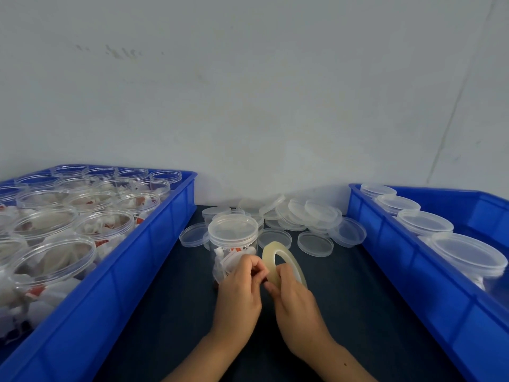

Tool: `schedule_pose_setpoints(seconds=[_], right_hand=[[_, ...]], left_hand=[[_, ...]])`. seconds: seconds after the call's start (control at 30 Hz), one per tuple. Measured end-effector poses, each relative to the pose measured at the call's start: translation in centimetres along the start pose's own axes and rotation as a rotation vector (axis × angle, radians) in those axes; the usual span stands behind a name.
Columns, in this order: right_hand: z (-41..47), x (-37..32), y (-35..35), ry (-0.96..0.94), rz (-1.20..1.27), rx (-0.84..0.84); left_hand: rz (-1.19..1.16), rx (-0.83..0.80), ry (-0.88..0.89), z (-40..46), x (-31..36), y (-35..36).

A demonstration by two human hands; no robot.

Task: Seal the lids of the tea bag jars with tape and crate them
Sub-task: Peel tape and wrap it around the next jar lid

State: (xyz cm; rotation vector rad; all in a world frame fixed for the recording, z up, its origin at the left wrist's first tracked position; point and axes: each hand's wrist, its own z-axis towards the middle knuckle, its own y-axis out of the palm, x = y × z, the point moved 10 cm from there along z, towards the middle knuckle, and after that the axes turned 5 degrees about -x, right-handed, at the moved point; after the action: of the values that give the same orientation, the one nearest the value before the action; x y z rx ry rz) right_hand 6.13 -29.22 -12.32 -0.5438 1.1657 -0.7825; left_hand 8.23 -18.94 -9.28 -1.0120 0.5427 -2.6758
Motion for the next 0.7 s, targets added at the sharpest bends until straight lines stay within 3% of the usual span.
schedule_pose_setpoints(seconds=[0.2, 0.5, 0.7], right_hand=[[0.1, 0.3, -0.3, 0.033, 0.063, 0.0], [0.1, 0.6, -0.6, 0.027, 0.092, -0.02], [0.6, 0.6, -1.6, -0.01, 0.2, 0.026]], left_hand=[[0.066, -0.073, 0.044, -0.1, 0.0, 0.5], [0.085, -0.032, 0.101, 0.4, 0.9, -0.5], [-0.024, 0.017, 0.069, 0.7, 0.6, -1.7]])
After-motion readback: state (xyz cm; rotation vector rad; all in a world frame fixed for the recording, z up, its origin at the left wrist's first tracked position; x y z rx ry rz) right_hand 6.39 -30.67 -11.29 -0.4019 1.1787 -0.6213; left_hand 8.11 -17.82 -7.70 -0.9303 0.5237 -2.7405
